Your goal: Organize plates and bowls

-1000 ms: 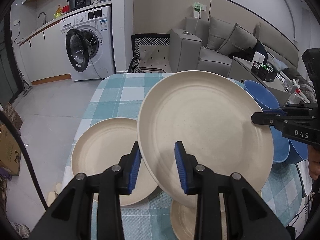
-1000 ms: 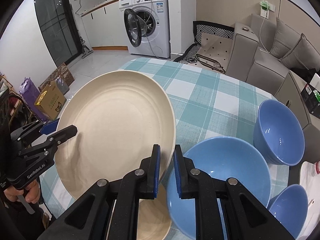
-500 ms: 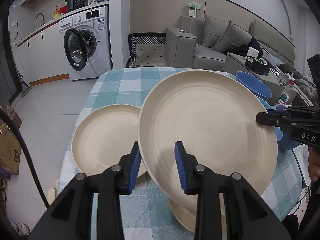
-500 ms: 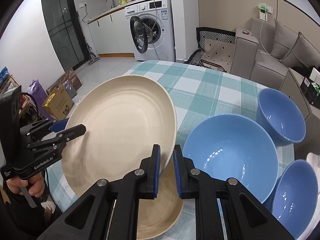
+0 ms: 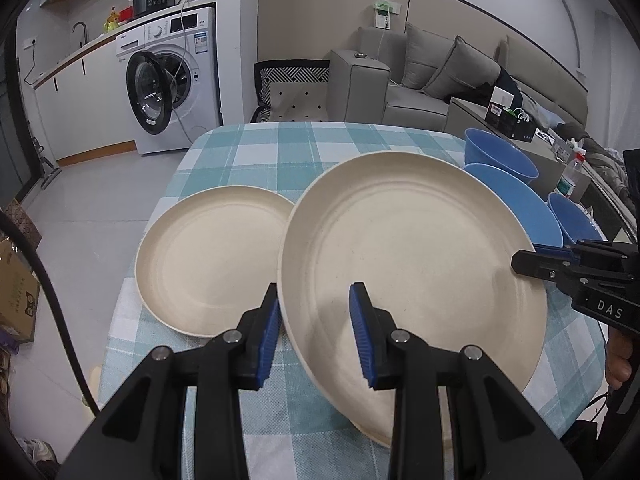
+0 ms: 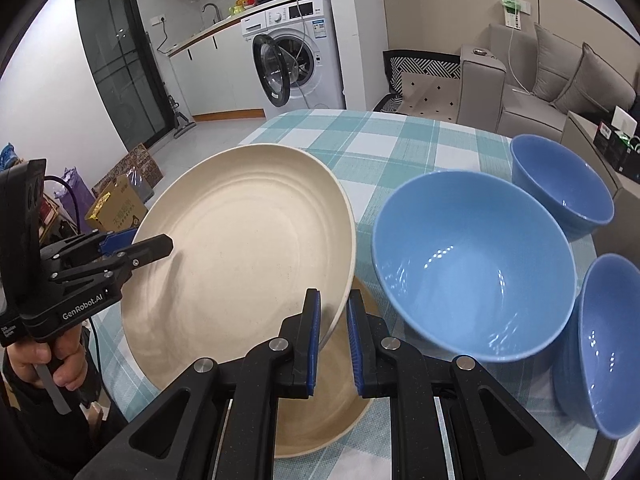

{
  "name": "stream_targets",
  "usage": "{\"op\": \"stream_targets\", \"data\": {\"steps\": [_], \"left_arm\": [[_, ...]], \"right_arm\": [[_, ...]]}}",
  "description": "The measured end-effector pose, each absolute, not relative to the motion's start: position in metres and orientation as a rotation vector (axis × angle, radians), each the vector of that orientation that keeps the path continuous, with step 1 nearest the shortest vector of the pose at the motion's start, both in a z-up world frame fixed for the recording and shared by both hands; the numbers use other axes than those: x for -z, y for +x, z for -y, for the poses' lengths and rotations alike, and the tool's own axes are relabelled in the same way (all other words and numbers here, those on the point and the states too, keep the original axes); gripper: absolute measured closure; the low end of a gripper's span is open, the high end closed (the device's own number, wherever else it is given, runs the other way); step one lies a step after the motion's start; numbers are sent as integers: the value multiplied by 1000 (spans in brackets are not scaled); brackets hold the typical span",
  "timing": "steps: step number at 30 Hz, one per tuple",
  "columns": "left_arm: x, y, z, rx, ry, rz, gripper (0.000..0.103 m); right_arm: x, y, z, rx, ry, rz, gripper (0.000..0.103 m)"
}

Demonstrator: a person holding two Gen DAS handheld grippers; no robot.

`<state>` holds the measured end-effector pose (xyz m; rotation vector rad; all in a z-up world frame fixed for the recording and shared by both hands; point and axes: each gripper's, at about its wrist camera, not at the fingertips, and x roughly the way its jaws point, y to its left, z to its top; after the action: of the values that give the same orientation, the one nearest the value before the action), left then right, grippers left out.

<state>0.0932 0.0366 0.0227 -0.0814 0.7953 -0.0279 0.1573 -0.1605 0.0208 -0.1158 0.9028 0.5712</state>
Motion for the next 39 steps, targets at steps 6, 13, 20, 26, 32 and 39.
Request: {"op": "stream_targets", "data": {"steps": [6, 13, 20, 26, 32, 39], "left_arm": [[-13, 91, -29, 46, -73, -818, 71], [-7, 90, -22, 48, -43, -834, 71], [0, 91, -15, 42, -11, -864, 71], [4, 90, -9, 50, 12, -877, 71], [7, 90, -7, 50, 27, -892, 71], [14, 93, -1, 55, 55, -921, 70]], "right_arm": [[-15, 148, 169, -549, -108, -899, 89], [-11, 145, 175, -547, -84, -910, 89], [-1, 136, 181, -548, -75, -919, 88], [4, 137, 184, -542, -76, -939, 88], [9, 136, 184, -542, -91, -958, 88], [15, 138, 184, -533, -109, -983, 87]]}}
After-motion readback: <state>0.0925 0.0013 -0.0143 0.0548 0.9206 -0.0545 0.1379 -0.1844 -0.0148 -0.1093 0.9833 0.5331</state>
